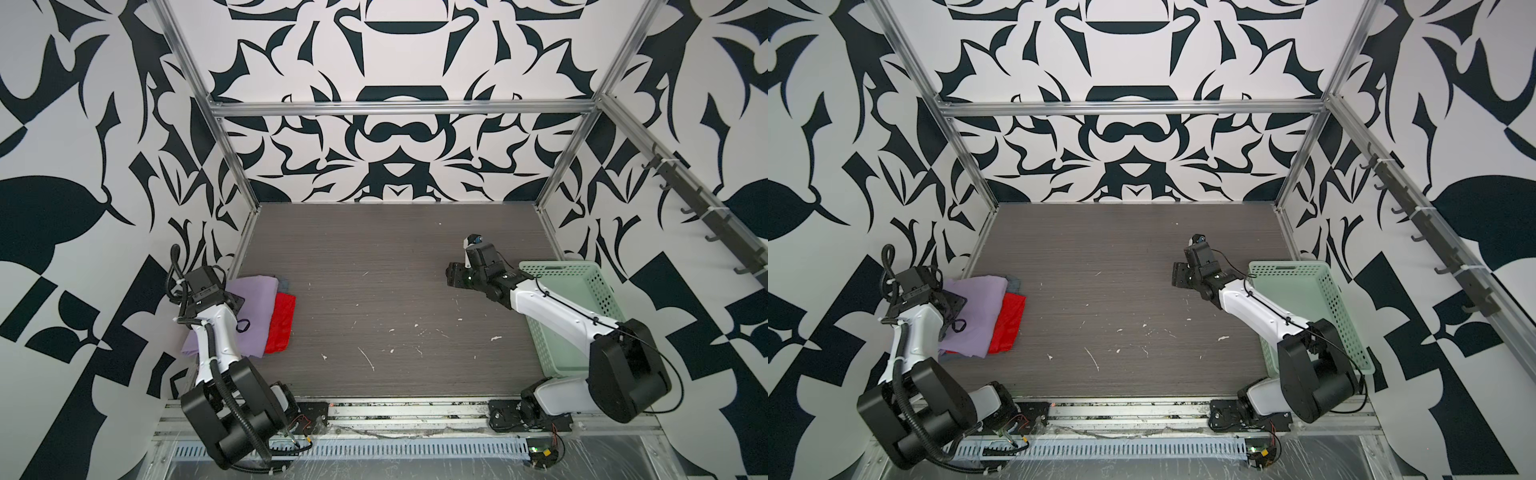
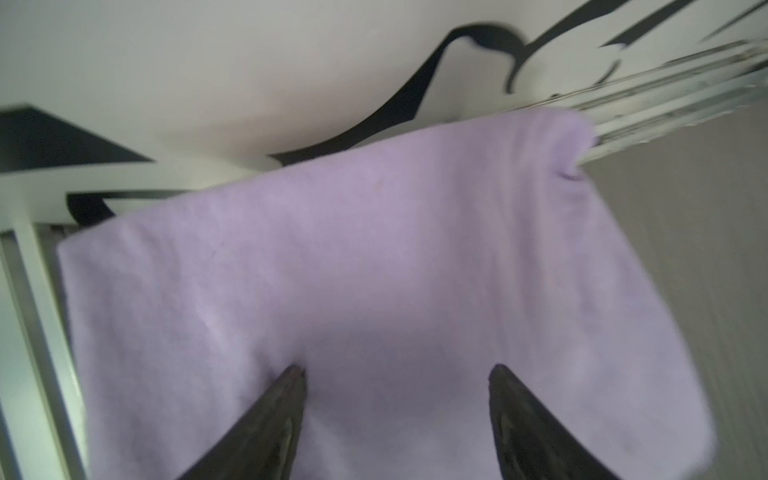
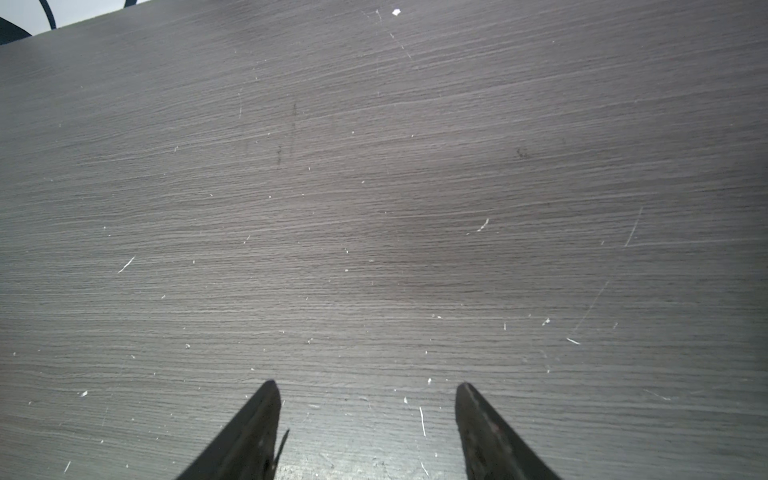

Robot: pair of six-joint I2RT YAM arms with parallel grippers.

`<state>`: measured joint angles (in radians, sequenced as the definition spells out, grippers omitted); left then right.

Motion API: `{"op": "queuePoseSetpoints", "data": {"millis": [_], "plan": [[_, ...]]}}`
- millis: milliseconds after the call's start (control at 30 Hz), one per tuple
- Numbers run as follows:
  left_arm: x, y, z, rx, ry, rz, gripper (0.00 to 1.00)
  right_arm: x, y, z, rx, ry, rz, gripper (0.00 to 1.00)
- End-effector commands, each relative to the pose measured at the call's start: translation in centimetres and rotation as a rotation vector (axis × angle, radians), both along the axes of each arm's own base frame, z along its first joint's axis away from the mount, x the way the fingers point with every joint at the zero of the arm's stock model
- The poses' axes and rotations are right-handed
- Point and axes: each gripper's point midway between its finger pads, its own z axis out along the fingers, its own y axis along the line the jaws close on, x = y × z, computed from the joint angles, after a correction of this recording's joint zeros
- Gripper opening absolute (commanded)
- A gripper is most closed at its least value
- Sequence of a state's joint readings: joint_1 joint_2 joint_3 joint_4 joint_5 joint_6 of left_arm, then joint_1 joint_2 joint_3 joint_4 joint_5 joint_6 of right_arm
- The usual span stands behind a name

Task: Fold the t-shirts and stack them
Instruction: 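Lower the lavender bundle onto the folded red shirt with the left gripper, then open the left gripper and draw it back from the stack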

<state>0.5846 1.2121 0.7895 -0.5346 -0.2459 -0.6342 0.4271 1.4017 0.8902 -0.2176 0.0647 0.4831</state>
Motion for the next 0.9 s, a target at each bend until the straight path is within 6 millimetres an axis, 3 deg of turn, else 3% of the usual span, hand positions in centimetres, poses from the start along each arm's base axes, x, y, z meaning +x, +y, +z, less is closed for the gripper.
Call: {"op": "queuePoseSetpoints", "data": {"millis": [0,133,267,400,533,600,767,867], "plan": [[0.1,-0.1,-2.0,-0.055,-0.022,0.031,0.73,1.0,-0.1,2.2,0.002,-0.052,-0.018,0.71],[0.3,-0.3,-2.9,-0.077,-0.036,0.033,0.74,1.0,-0.2,2.4,-0.001,-0.057,-0.022,0.71],[0.9,-0.4,-1.1,-0.061,-0.09,0.016,0.74,1.0,-0.4,2.4,-0.009,-0.055,-0.028,0.71],[1.6,-0.4,4.1,0.012,-0.215,-0.022,0.77,1.2,-0.9,2.7,-0.029,-0.067,-0.043,0.71],[2.5,-1.5,9.9,0.069,-0.357,-0.114,0.93,1.5,-2.2,3.8,-0.077,-0.097,-0.073,0.72],[3.4,-2.9,11.8,0.029,-0.404,-0.189,0.99,1.7,-3.7,4.9,-0.128,-0.131,-0.118,0.73],[7.2,-7.3,15.9,0.05,-0.536,-0.432,0.99,1.5,-7.8,8.0,-0.204,-0.232,-0.226,0.86],[9.8,-11.2,16.9,0.109,-0.581,-0.623,0.99,0.8,-10.8,9.6,-0.25,-0.29,-0.31,0.98]]}}
